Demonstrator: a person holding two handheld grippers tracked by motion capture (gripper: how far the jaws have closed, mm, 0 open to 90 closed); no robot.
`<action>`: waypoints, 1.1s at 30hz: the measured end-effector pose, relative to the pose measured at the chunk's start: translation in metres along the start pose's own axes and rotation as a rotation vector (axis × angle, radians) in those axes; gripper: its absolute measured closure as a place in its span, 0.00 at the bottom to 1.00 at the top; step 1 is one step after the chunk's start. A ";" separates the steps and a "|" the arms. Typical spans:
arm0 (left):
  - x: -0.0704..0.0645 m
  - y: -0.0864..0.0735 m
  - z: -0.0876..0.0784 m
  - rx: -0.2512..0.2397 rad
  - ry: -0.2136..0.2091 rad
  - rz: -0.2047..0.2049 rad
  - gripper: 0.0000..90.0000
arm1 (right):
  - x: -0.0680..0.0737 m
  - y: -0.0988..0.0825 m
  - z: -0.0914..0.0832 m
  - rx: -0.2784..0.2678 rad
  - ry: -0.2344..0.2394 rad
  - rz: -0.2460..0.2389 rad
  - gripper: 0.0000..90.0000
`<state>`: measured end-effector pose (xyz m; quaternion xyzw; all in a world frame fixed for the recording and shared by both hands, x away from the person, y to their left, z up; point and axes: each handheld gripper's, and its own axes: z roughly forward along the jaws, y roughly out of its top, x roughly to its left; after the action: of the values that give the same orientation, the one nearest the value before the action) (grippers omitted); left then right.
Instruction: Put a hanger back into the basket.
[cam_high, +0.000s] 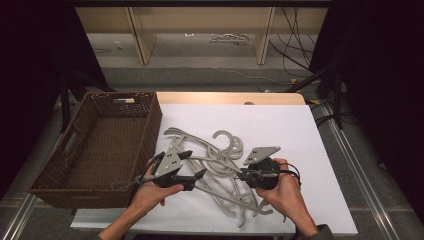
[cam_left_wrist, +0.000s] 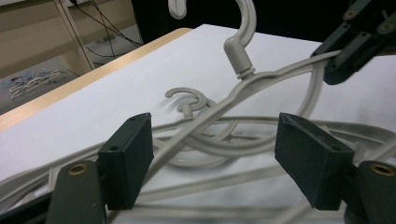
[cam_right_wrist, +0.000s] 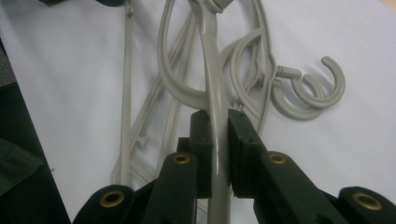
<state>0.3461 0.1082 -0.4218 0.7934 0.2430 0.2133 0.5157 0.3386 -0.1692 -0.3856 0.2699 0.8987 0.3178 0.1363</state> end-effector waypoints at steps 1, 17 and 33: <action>-0.001 0.002 0.004 0.012 -0.010 0.019 0.33 | 0.002 0.000 -0.001 -0.006 -0.012 0.004 0.91; -0.009 0.024 0.027 0.221 -0.117 0.268 0.72 | 0.010 0.002 -0.007 -0.009 0.020 -0.075 0.91; -0.016 0.045 0.010 0.236 -0.191 0.368 0.90 | -0.013 0.000 -0.025 -0.116 -0.019 0.012 0.54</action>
<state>0.3466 0.0756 -0.3854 0.8957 0.0676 0.1978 0.3924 0.3386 -0.1889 -0.3660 0.2700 0.8757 0.3676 0.1584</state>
